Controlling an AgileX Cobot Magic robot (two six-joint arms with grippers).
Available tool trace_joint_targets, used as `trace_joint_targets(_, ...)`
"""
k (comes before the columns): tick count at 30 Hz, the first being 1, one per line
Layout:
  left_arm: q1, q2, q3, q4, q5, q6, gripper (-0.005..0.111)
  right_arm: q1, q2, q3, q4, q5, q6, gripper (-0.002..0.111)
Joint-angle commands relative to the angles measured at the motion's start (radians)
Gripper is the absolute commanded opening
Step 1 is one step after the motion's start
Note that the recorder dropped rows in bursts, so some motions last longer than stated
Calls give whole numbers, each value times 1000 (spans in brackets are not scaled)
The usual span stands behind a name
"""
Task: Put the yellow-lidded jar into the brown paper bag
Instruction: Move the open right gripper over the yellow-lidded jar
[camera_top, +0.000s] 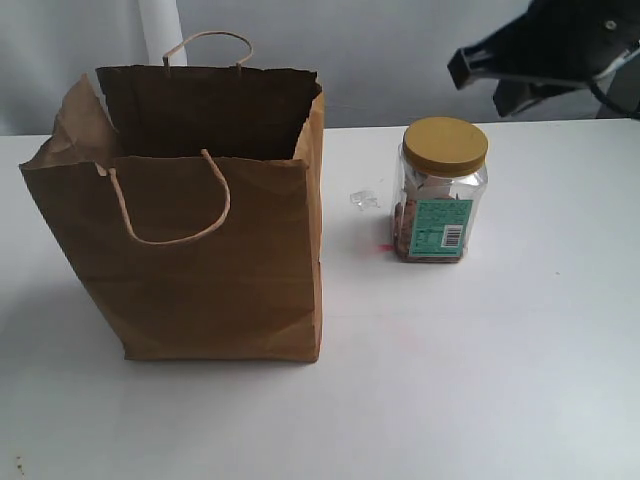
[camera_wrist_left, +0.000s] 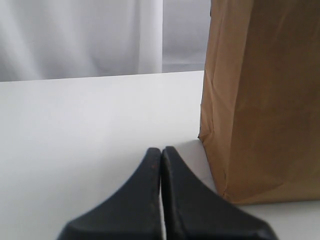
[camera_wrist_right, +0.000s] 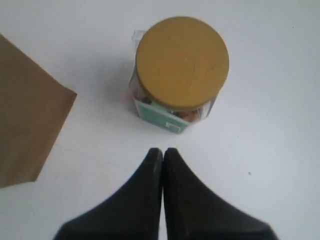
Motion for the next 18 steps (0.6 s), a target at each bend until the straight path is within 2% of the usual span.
trace_joint_targets(1,-5,3,-2,-4,-9,-4,1,-3,156,-241,15,144,-14,0)
trace_joint_targets(4,-5,3,-2,-4,-9,-4,1,-3,261,-398,31,161,-8,0)
trace_joint_targets(7,-5,3,-2,-4,-9,-4,1,-3,334,-476,90,161,-8,0)
trace_joint_targets(12,-5,3,-2,-4,-9,-4,1,-3,388,-507,126,161,-14,0)
trace_joint_targets(16,-5,3,-2,-4,-9,-4,1,-3,389,-507,53,161,-14,1)
trace_joint_targets(18,-5,3,-2,-4,-9,-4,1,-3,389,-507,11,161,-14,5)
